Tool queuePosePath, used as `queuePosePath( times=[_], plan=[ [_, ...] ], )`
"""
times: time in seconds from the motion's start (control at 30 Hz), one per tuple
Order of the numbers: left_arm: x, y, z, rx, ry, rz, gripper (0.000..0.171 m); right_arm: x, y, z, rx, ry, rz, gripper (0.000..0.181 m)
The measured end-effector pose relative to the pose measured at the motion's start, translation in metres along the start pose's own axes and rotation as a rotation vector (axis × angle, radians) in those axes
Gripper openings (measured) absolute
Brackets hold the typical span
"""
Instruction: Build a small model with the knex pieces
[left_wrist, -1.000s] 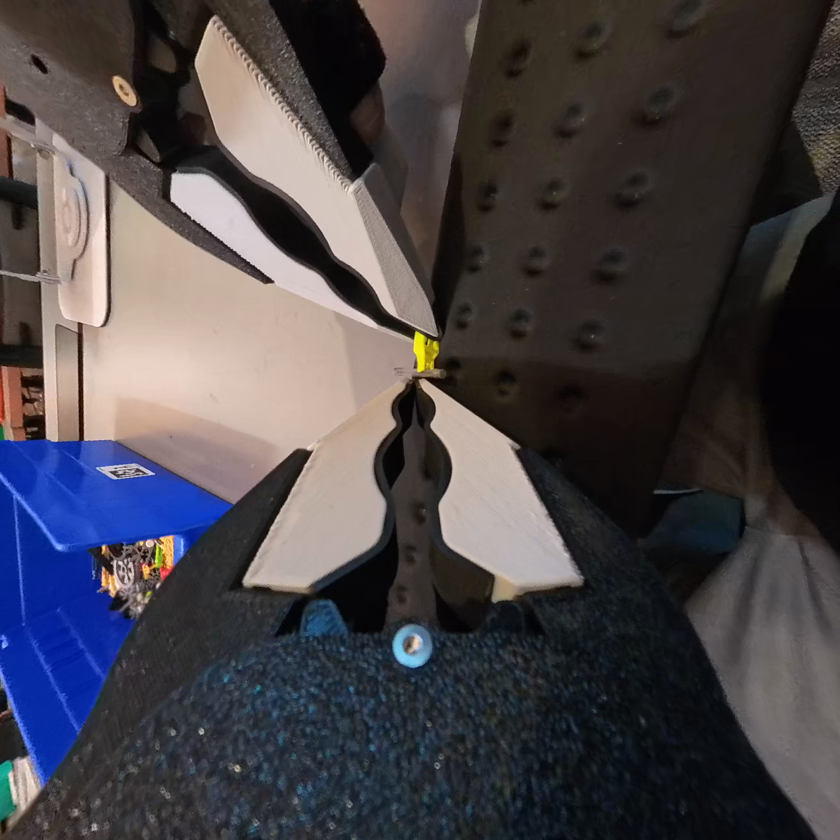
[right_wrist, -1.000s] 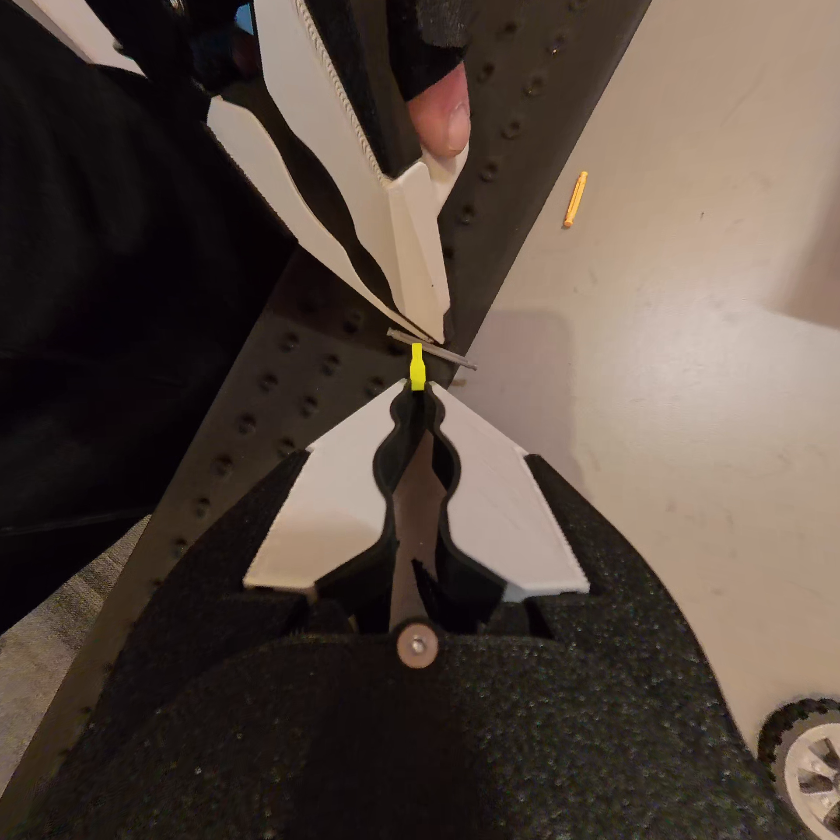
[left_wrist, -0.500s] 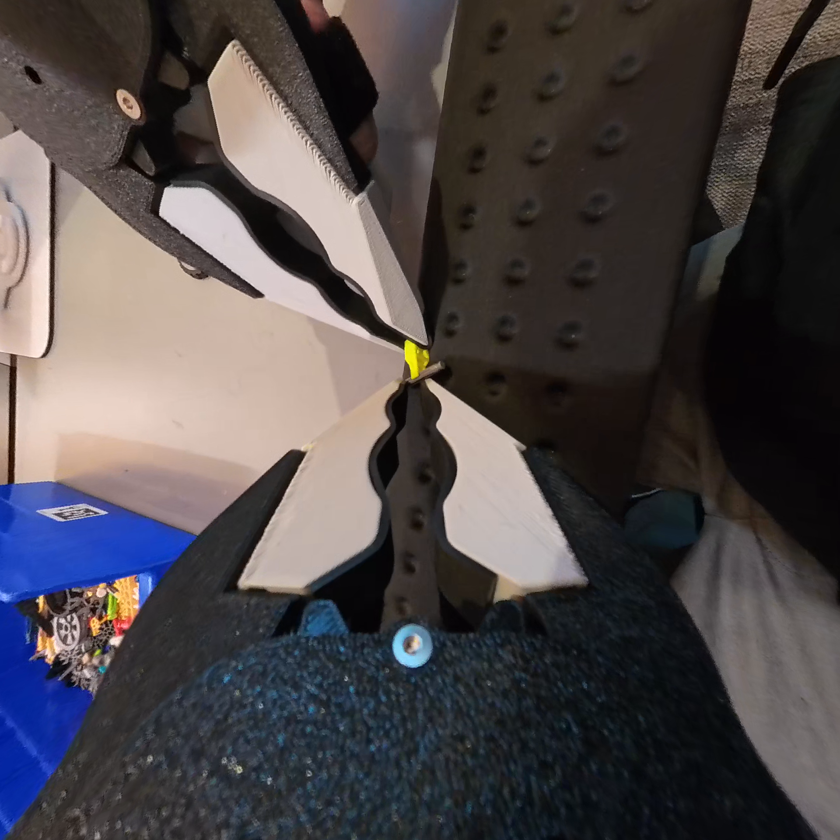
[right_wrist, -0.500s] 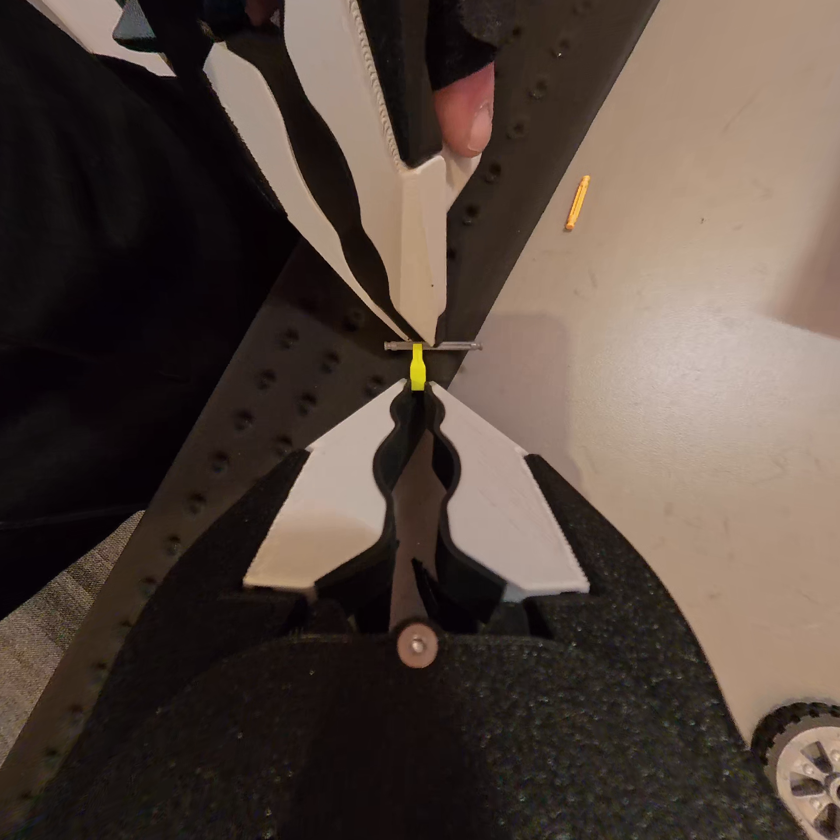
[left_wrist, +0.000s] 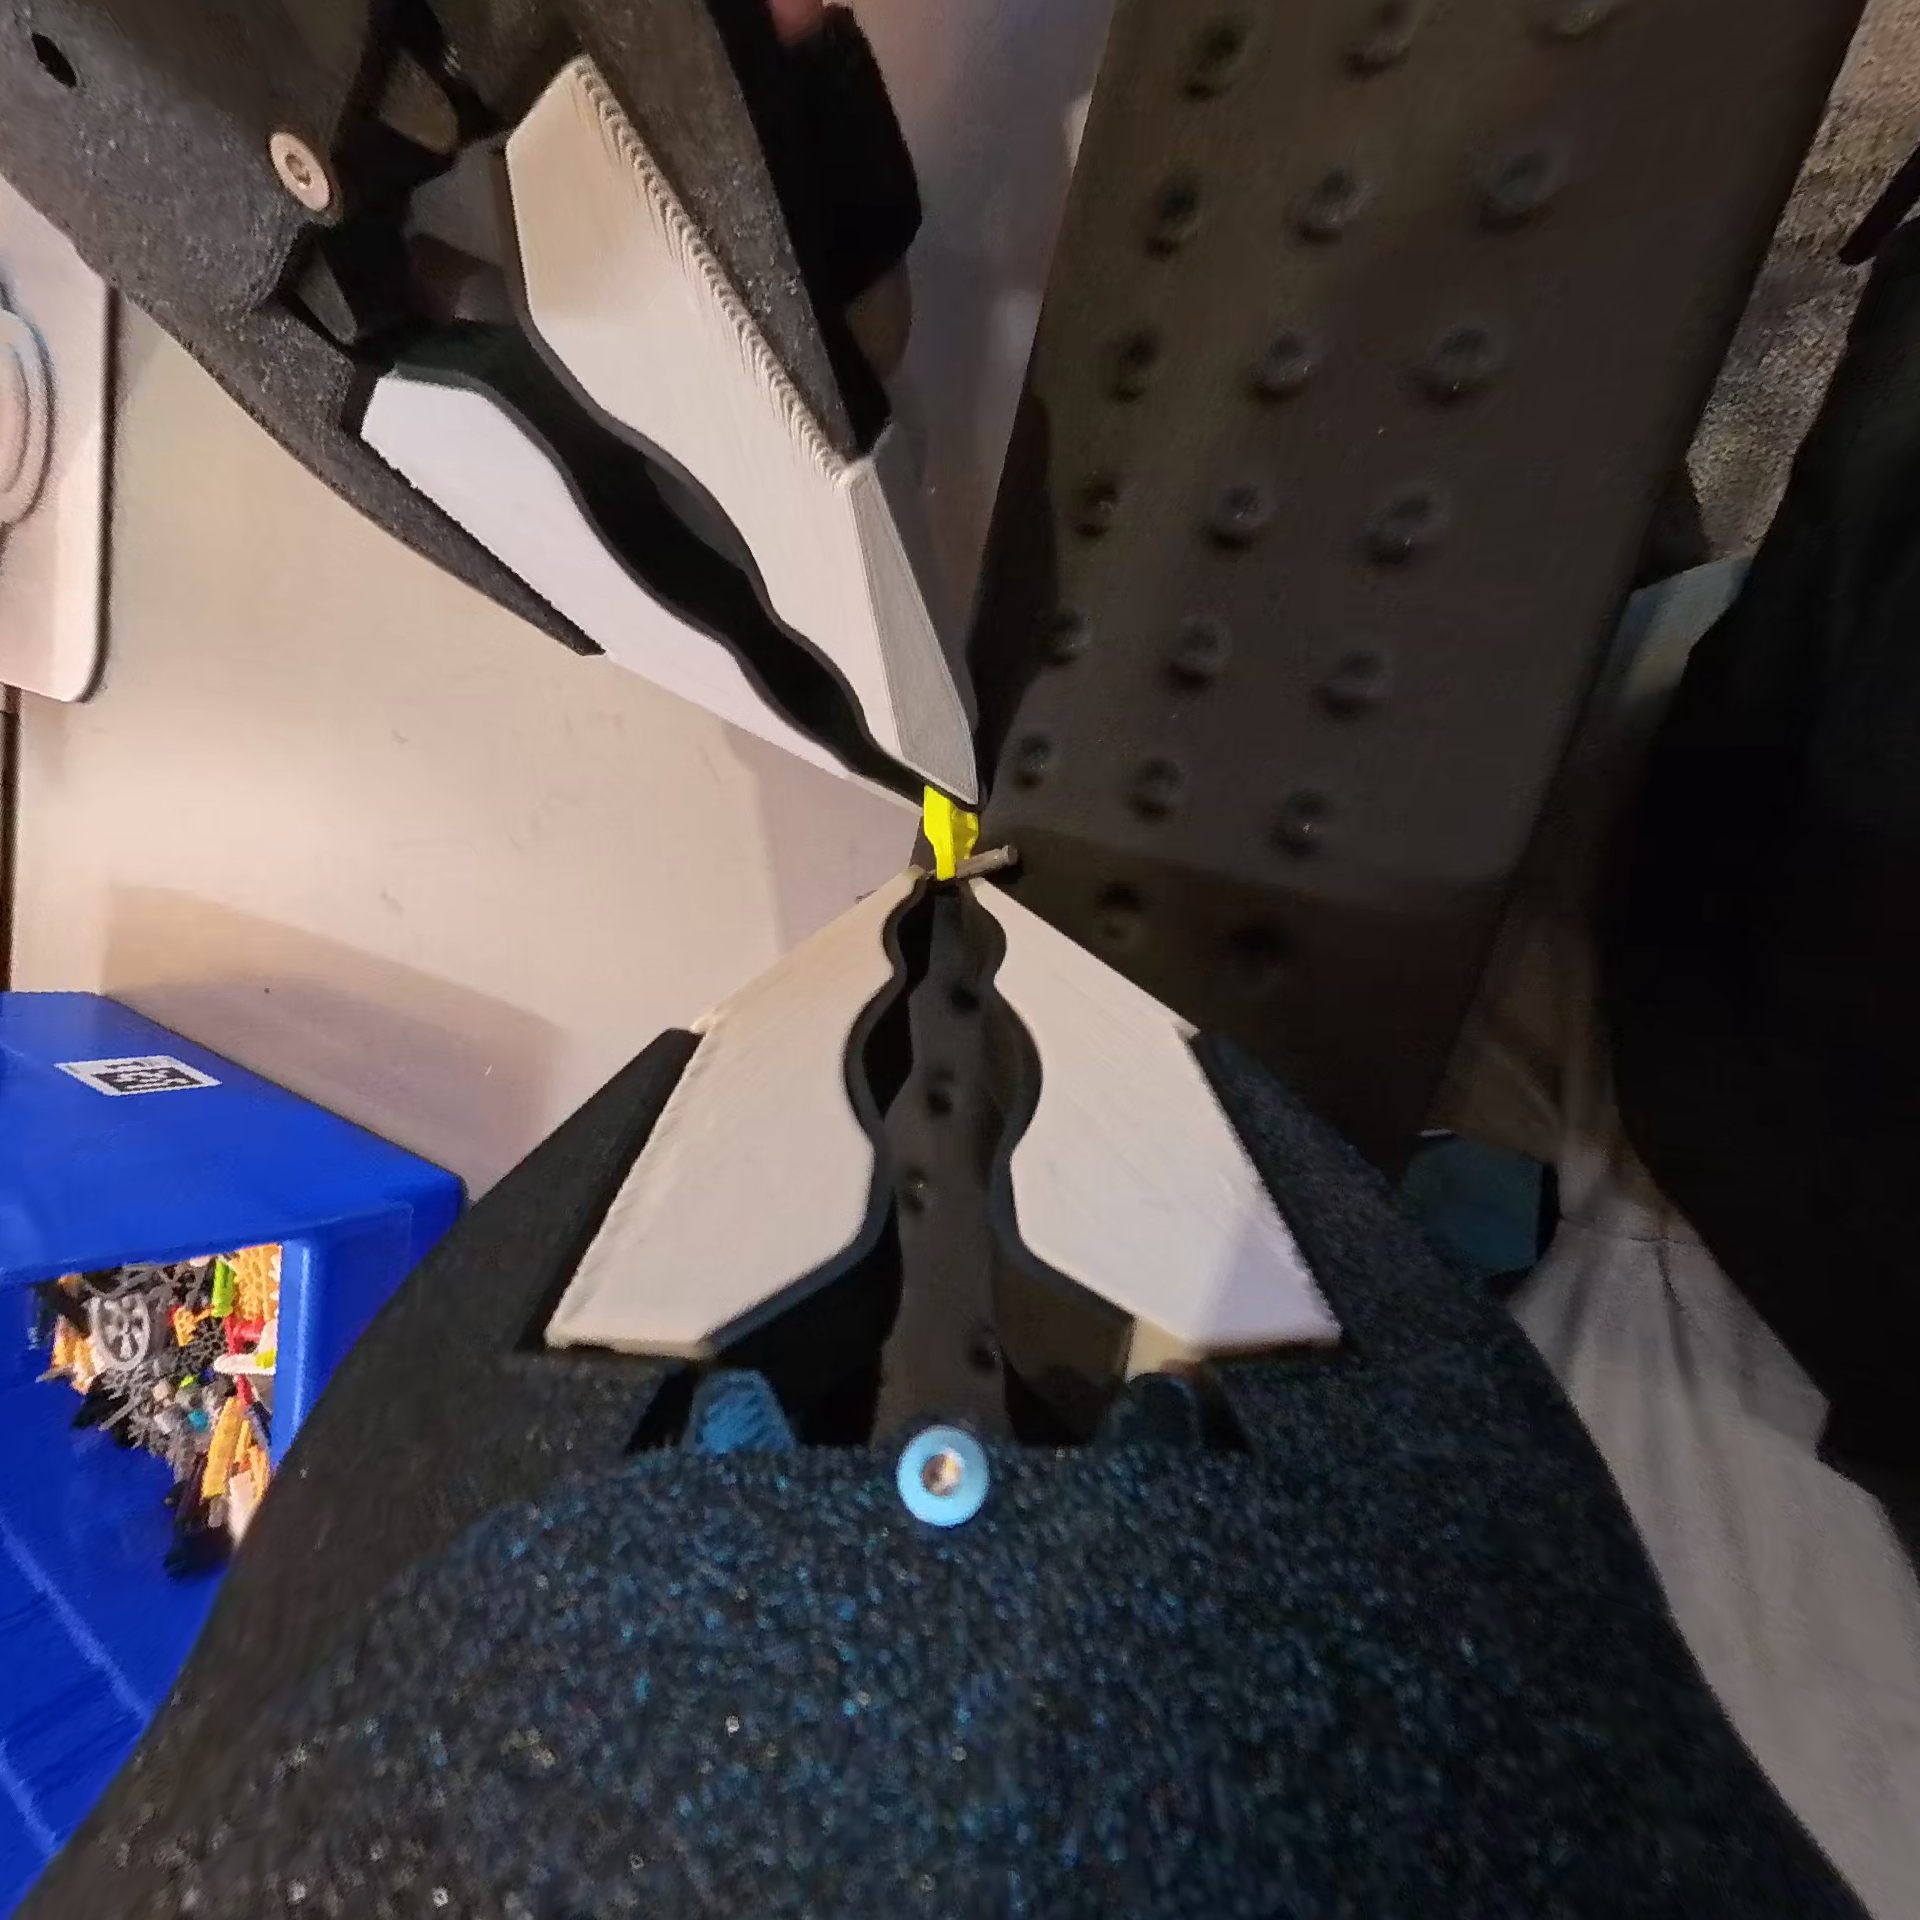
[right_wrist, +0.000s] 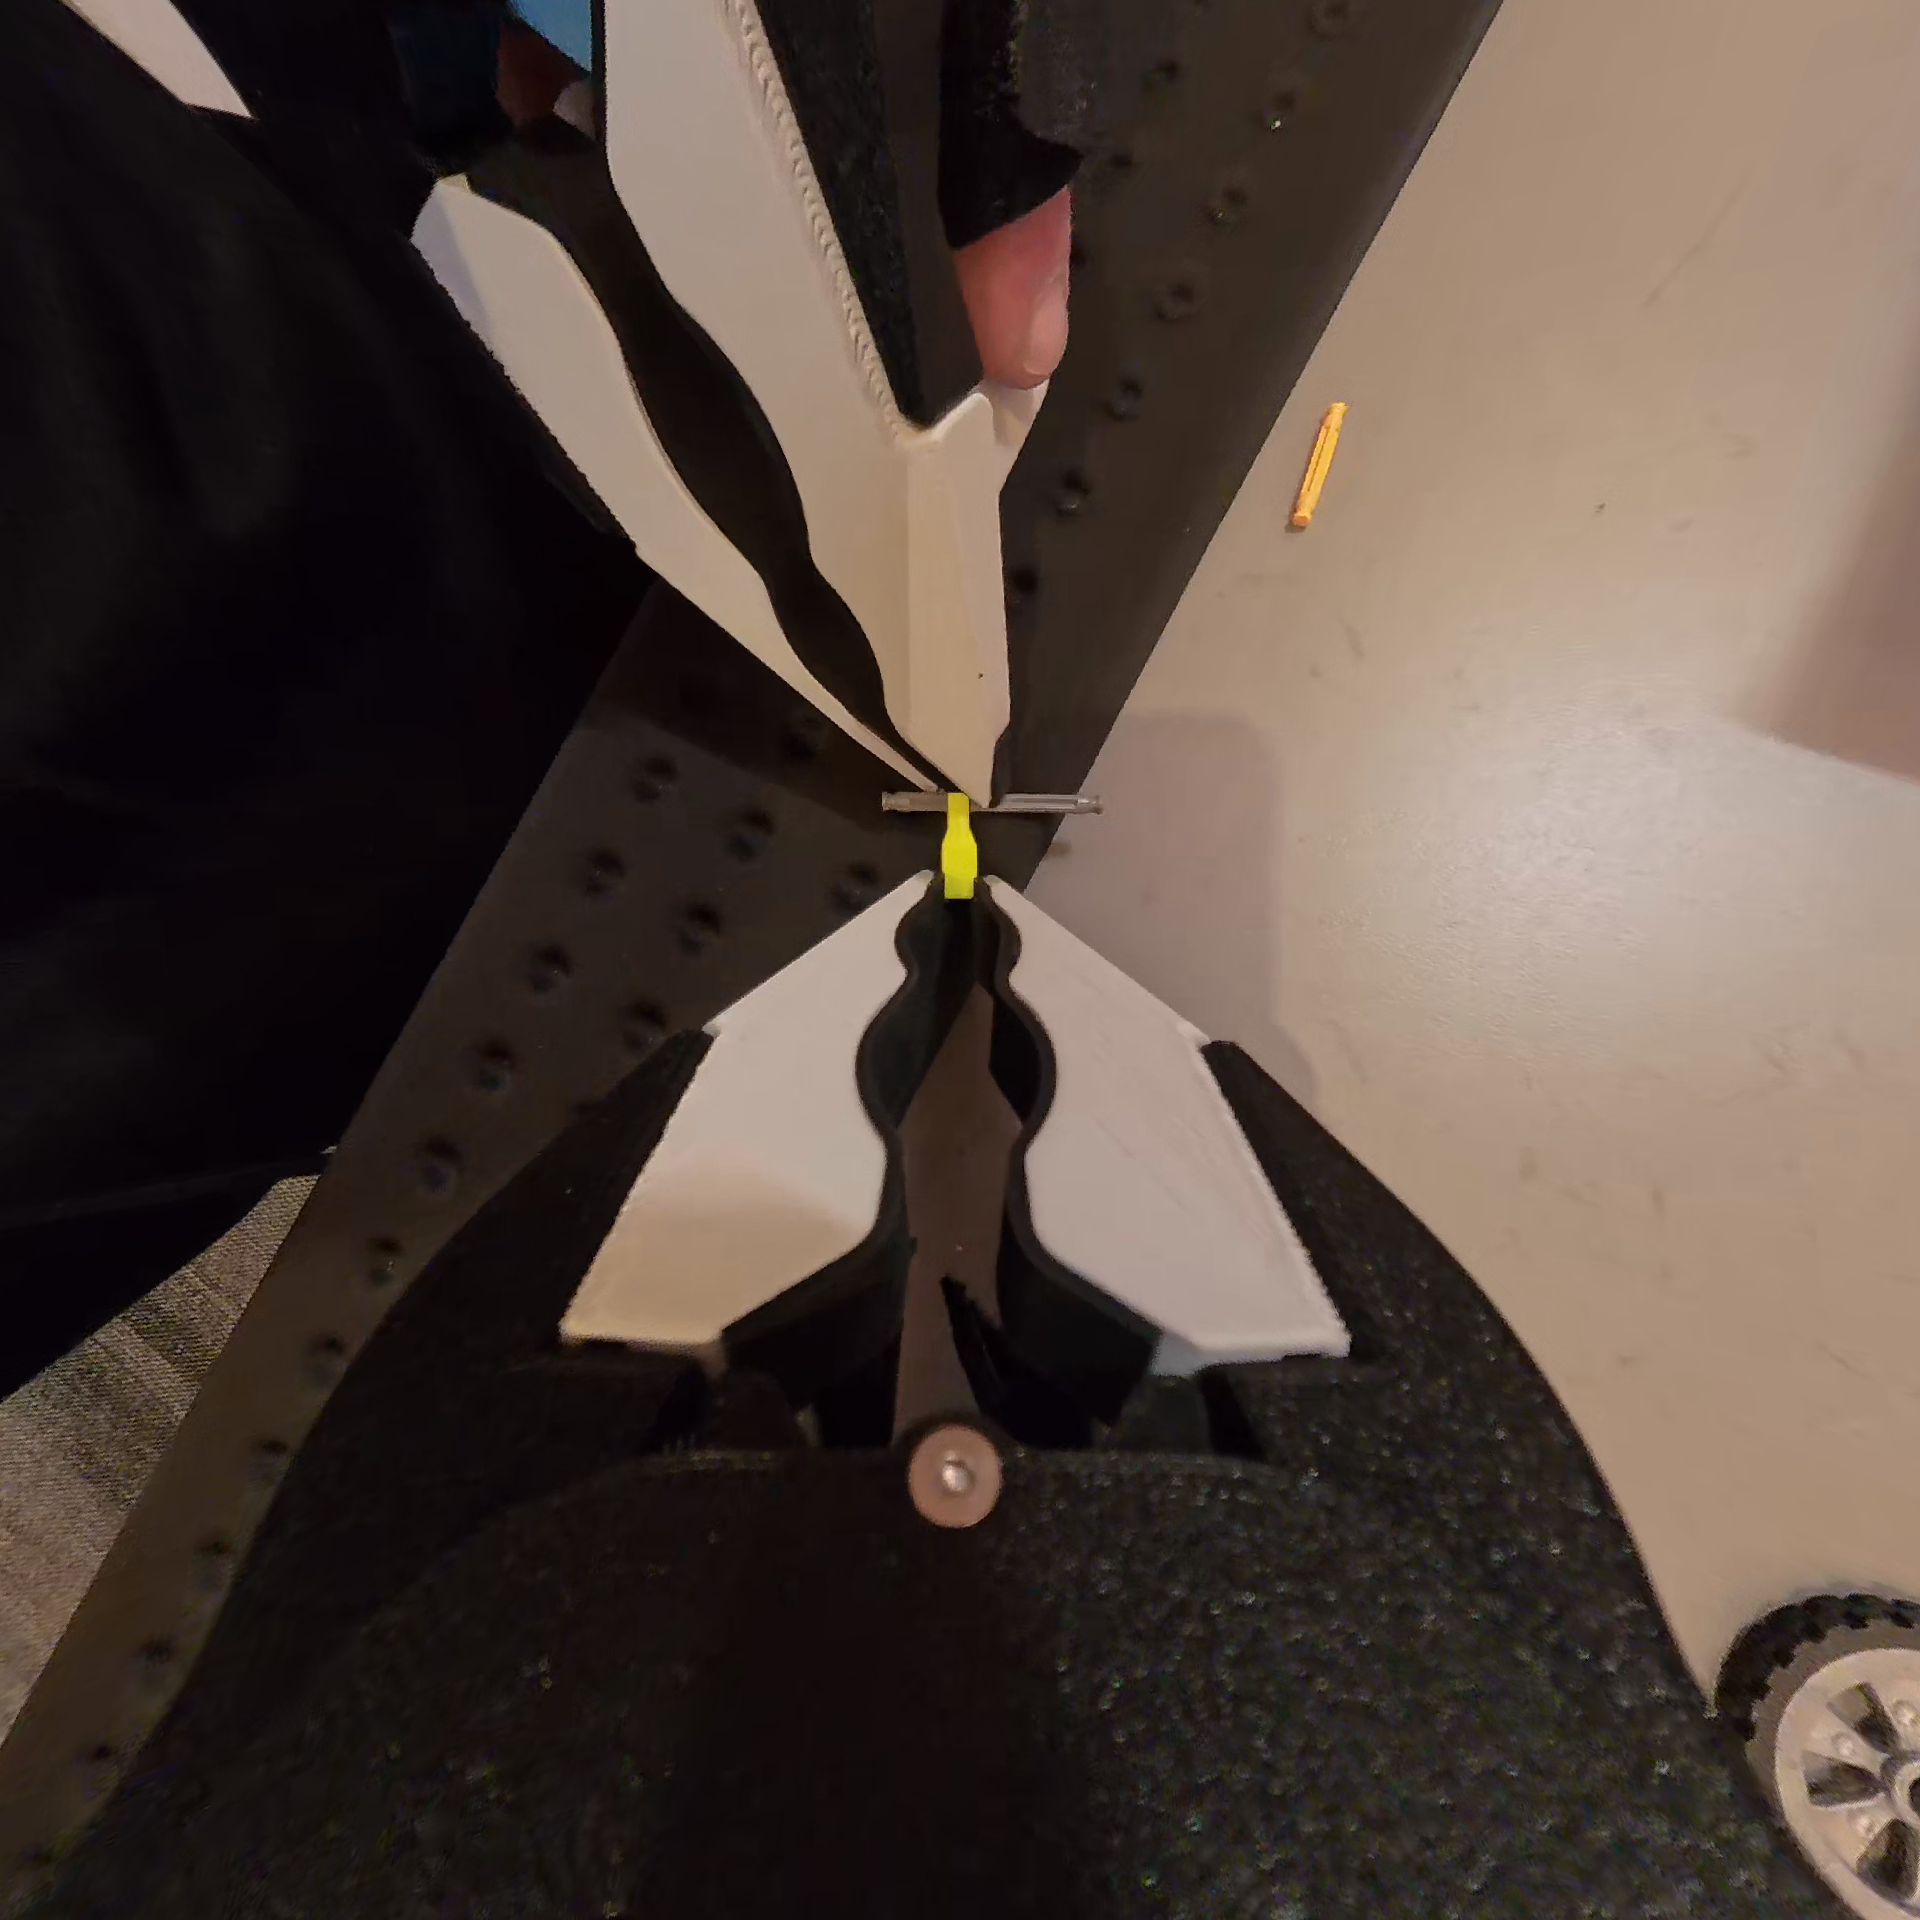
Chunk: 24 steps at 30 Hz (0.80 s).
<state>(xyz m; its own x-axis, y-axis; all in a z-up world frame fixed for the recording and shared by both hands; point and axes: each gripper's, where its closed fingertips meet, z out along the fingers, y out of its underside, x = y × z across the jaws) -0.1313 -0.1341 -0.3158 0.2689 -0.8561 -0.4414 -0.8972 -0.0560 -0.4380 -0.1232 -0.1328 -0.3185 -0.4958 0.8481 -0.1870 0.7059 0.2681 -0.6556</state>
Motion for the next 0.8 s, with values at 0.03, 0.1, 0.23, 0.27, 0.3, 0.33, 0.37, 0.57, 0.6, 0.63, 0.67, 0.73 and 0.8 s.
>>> queuePosePath(
  times=[0.03, 0.1, 0.23, 0.27, 0.3, 0.33, 0.37, 0.57, 0.6, 0.63, 0.67, 0.73, 0.8],
  plan=[
    [0.0001, 0.0001, 0.0000, -0.012, -0.004, 0.006, 0.000, 0.0000, -0.0001, 0.0000, 0.001, 0.002, -0.001, 0.002],
    [0.0004, 0.0001, 0.0004, -0.035, -0.020, 0.004, 0.000, -0.0001, -0.0002, 0.0003, 0.002, 0.006, -0.003, 0.002],
    [0.0007, 0.0002, 0.0010, -0.056, -0.044, -0.006, 0.000, -0.0001, -0.0005, 0.0006, 0.006, 0.014, -0.005, 0.001],
    [0.0007, 0.0002, 0.0012, -0.058, -0.046, -0.010, 0.000, -0.0002, -0.0005, 0.0006, 0.006, 0.016, -0.006, 0.001],
    [0.0006, 0.0001, 0.0015, -0.060, -0.049, -0.014, 0.000, -0.0002, -0.0004, 0.0006, 0.006, 0.017, -0.007, 0.001],
    [0.0005, 0.0000, 0.0018, -0.062, -0.055, -0.013, 0.000, -0.0001, -0.0003, 0.0006, 0.007, 0.018, -0.007, 0.001],
    [0.0006, -0.0001, 0.0019, -0.063, -0.061, -0.016, 0.000, -0.0002, -0.0003, 0.0006, 0.007, 0.019, -0.009, 0.001],
    [0.0004, -0.0003, 0.0023, -0.027, -0.076, -0.028, 0.000, 0.0000, -0.0007, 0.0010, 0.000, 0.030, -0.032, 0.001],
    [0.0003, -0.0003, 0.0024, -0.024, -0.076, -0.027, 0.000, -0.0001, -0.0007, 0.0010, 0.000, 0.030, -0.032, 0.001],
    [0.0003, -0.0005, 0.0025, -0.023, -0.080, -0.025, 0.000, -0.0001, -0.0007, 0.0011, 0.000, 0.028, -0.032, 0.001],
    [0.0002, -0.0006, 0.0027, -0.018, -0.085, -0.025, 0.000, 0.0000, -0.0008, 0.0010, 0.000, 0.028, -0.033, 0.001],
    [0.0002, -0.0005, 0.0027, -0.006, -0.092, -0.037, 0.000, 0.0000, -0.0010, 0.0013, -0.002, 0.029, -0.036, 0.001],
    [0.0000, -0.0008, 0.0029, 0.006, -0.096, -0.043, 0.000, 0.0001, -0.0008, 0.0012, -0.005, 0.030, -0.043, 0.001]
  ],
)
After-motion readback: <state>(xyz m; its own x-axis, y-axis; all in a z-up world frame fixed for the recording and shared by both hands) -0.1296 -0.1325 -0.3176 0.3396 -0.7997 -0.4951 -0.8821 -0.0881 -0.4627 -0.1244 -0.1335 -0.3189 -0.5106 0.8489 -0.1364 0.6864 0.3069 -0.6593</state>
